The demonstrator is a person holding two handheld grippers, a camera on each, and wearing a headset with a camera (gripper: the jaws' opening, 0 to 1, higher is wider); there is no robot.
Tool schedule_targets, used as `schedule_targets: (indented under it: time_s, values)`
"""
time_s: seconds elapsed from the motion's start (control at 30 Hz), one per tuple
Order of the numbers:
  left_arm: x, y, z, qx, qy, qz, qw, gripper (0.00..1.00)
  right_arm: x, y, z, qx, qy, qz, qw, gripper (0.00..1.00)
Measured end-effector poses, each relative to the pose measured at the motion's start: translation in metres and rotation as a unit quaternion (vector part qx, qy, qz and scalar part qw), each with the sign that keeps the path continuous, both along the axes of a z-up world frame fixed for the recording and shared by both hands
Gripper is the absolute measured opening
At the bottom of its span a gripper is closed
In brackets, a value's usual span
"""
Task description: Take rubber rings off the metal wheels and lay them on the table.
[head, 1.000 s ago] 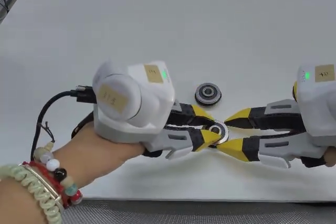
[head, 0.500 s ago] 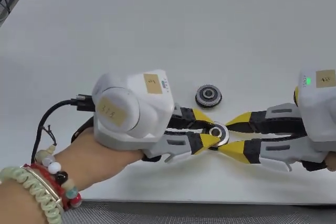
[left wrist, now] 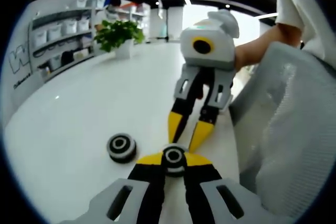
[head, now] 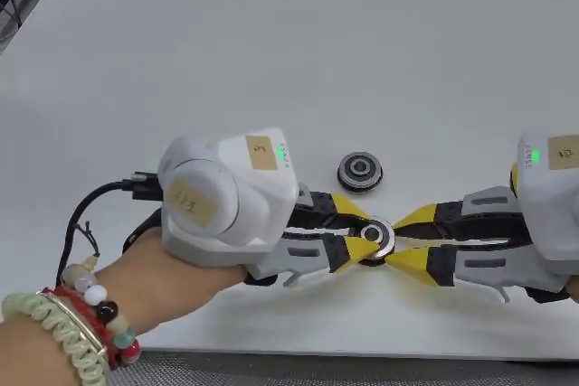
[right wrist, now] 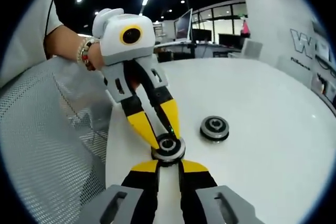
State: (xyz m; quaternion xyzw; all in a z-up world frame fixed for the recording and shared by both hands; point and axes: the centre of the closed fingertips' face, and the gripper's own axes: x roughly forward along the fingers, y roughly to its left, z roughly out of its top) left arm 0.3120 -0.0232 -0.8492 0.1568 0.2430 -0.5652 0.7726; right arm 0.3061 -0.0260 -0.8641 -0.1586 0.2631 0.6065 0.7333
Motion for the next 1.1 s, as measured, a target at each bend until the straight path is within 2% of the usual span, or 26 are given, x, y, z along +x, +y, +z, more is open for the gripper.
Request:
schedule_targets:
  time_s: [0.2,0.4,0.5,0.63,0.7,0.8,0.83,0.9,0.93,1.0,1.03,1.1]
  values:
    - [0.001,0.001,0.000,0.000,0.000,0.001,1.0000,0.14,0.000,0.000,0.000,-0.010,-0.015,0.007,0.9998,0.09]
    - [0.001,0.001,0.000,0.001,-0.001,0.001,1.0000,0.14,0.001,-0.002,-0.001,-0.019,-0.016,-0.001,0.9997,0.03]
    - [0.001,0.001,0.000,0.001,-0.001,0.001,1.0000,0.14,0.001,-0.003,-0.001,-0.020,-0.010,-0.012,0.9997,0.02]
    - [0.003,0.001,0.000,0.003,-0.001,0.004,1.0000,0.14,0.009,-0.006,0.001,-0.016,-0.008,-0.053,0.9984,0.00]
    - [0.003,0.000,0.000,0.004,-0.001,0.006,1.0000,0.14,0.009,-0.007,0.002,-0.012,0.016,-0.074,0.9970,0.00]
    - [0.004,0.000,0.000,0.005,-0.002,0.005,1.0000,0.14,0.009,-0.008,0.002,-0.006,0.027,-0.085,0.9960,0.00]
    - [0.004,0.000,0.000,0.006,-0.002,0.005,1.0000,0.14,0.009,-0.008,0.001,0.004,0.056,-0.104,0.9929,0.00]
    - [0.003,0.000,0.000,0.006,-0.002,0.004,1.0000,0.14,0.009,-0.008,0.001,0.022,0.094,-0.125,0.9875,0.00]
    - [0.003,0.000,0.000,0.005,-0.002,0.005,1.0000,0.14,0.010,-0.009,0.003,0.037,0.121,-0.143,0.9817,0.00]
    - [0.003,0.000,0.000,0.005,-0.001,0.006,1.0000,0.14,0.011,-0.010,0.005,0.058,0.151,-0.159,0.9739,0.00]
    - [0.003,0.000,0.000,0.004,-0.002,0.006,1.0000,0.14,0.011,-0.011,0.006,0.071,0.175,-0.176,0.9662,0.00]
    - [0.003,0.000,0.000,0.003,-0.002,0.006,1.0000,0.14,0.012,-0.010,0.010,0.098,0.199,-0.184,0.9574,0.00]
